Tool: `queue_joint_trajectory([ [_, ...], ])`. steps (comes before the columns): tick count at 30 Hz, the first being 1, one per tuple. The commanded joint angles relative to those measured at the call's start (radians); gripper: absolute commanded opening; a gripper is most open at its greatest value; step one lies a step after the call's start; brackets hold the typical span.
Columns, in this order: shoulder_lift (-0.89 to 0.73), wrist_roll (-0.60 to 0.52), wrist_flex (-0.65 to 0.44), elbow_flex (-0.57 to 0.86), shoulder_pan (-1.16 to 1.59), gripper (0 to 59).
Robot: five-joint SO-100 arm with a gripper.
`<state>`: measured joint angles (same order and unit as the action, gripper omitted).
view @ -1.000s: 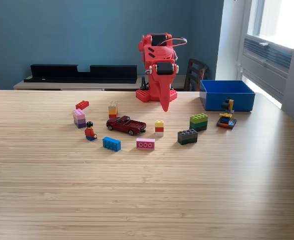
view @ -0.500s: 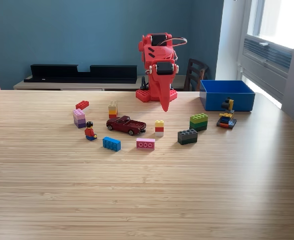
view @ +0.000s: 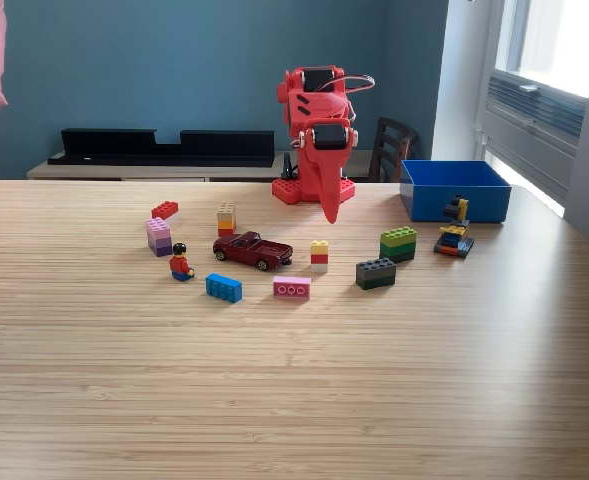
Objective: Grasp a lego block and put it in the bin.
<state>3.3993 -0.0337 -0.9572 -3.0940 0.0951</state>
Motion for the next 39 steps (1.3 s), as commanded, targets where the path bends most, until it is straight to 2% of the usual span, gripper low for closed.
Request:
queue_joint_trajectory([
  [1,0.032,0.008,0.020,-0.006,0.005,0.1],
  [32,0.032,0.003,0.025,-0.005,0.020,0.3],
  [39,-0.006,0.005,0.023,0.163,0.021,0.1],
])
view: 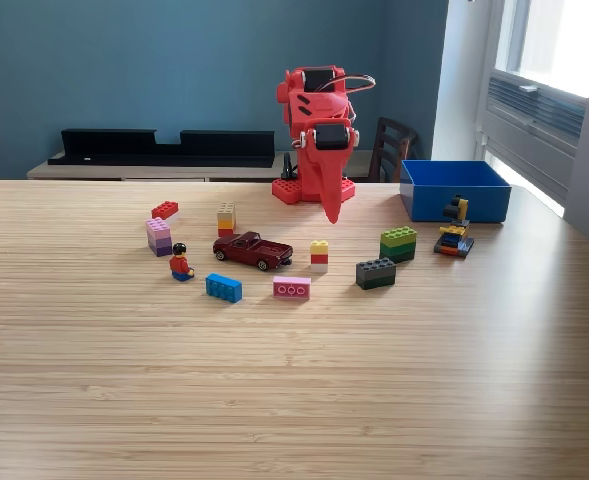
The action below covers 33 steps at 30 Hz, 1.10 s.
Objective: Grasp a lego block and put it in the bin.
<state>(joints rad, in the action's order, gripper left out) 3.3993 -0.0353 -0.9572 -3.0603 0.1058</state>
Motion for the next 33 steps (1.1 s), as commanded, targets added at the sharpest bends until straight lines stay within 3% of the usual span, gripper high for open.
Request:
queue_joint_trajectory([
  [1,-0.035,0.023,0.025,0.161,0.011,0.2],
  [11,-0.660,0.049,0.008,0.586,0.009,6.3],
  [22,-1.307,0.109,-0.117,1.052,0.015,29.7],
  [33,-1.758,0.152,-0.155,1.339,0.086,34.6],
])
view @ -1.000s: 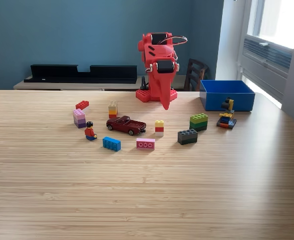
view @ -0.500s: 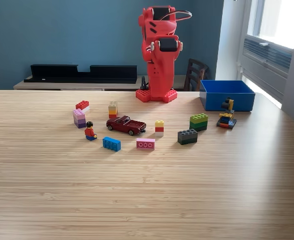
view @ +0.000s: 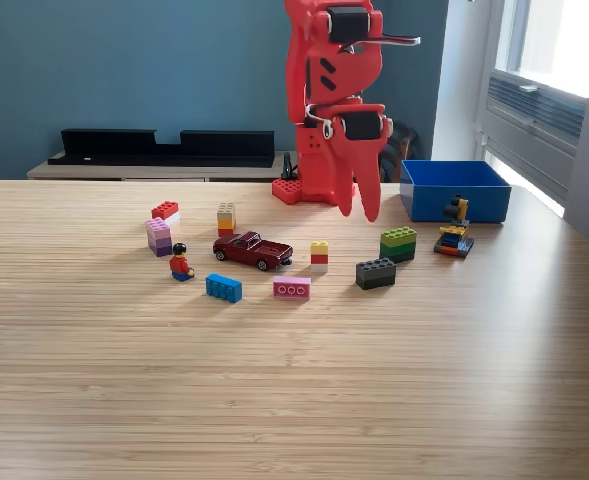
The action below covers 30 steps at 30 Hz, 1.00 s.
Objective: Grasp a lego block and put it in the bin.
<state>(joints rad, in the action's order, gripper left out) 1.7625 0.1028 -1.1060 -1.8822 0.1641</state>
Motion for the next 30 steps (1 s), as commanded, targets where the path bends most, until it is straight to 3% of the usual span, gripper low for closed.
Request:
queue_joint_trajectory([
  [1,-0.155,0.015,-0.008,0.181,0.034,34.5],
  [13,-0.446,-0.018,-0.026,0.379,0.052,31.3],
  [17,-0.503,-0.026,-0.026,0.423,0.052,23.1],
  [22,-0.557,-0.049,-0.023,0.469,0.055,1.4],
  [30,-0.558,-0.112,-0.021,0.485,0.066,0.0],
])
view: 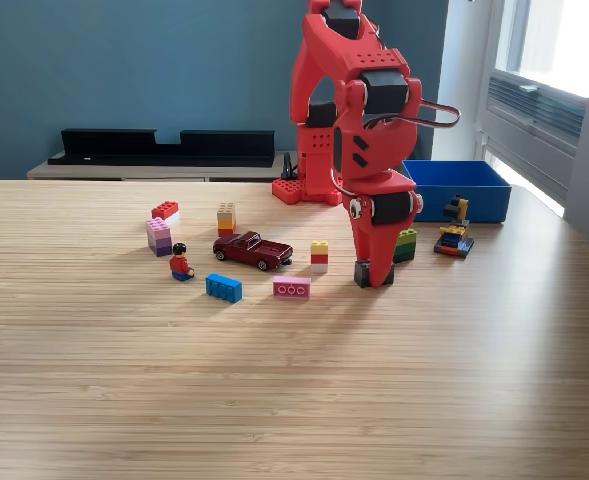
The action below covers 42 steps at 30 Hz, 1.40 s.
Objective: Grasp a lego block and put it in the bin.
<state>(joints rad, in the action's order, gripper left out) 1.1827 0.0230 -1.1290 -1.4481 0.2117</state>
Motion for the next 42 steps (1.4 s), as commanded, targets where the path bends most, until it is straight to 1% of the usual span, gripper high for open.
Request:
queue_joint_trajectory([
  [1,0.023,-0.038,0.000,0.044,0.018,0.0],
  [3,0.025,-0.044,-0.008,0.040,0.017,0.0],
  [5,0.029,-0.044,-0.040,0.058,0.014,0.0],
  [7,0.054,-0.043,-0.121,0.146,0.017,0.0],
  [11,0.192,-0.026,-0.178,0.212,0.018,0.0],
  [15,0.341,0.003,-0.244,0.230,0.046,0.0],
  [18,0.440,0.023,-0.290,0.186,0.117,0.0],
  [23,0.594,0.017,-0.328,0.044,0.339,0.0],
  [27,0.663,0.003,-0.357,-0.014,0.546,0.0],
  [31,0.675,0.021,-0.374,-0.038,0.704,0.0],
  [37,0.675,0.104,-0.437,-0.046,0.907,0.0],
  [42,0.675,0.123,-0.454,-0.123,1.077,0.0],
])
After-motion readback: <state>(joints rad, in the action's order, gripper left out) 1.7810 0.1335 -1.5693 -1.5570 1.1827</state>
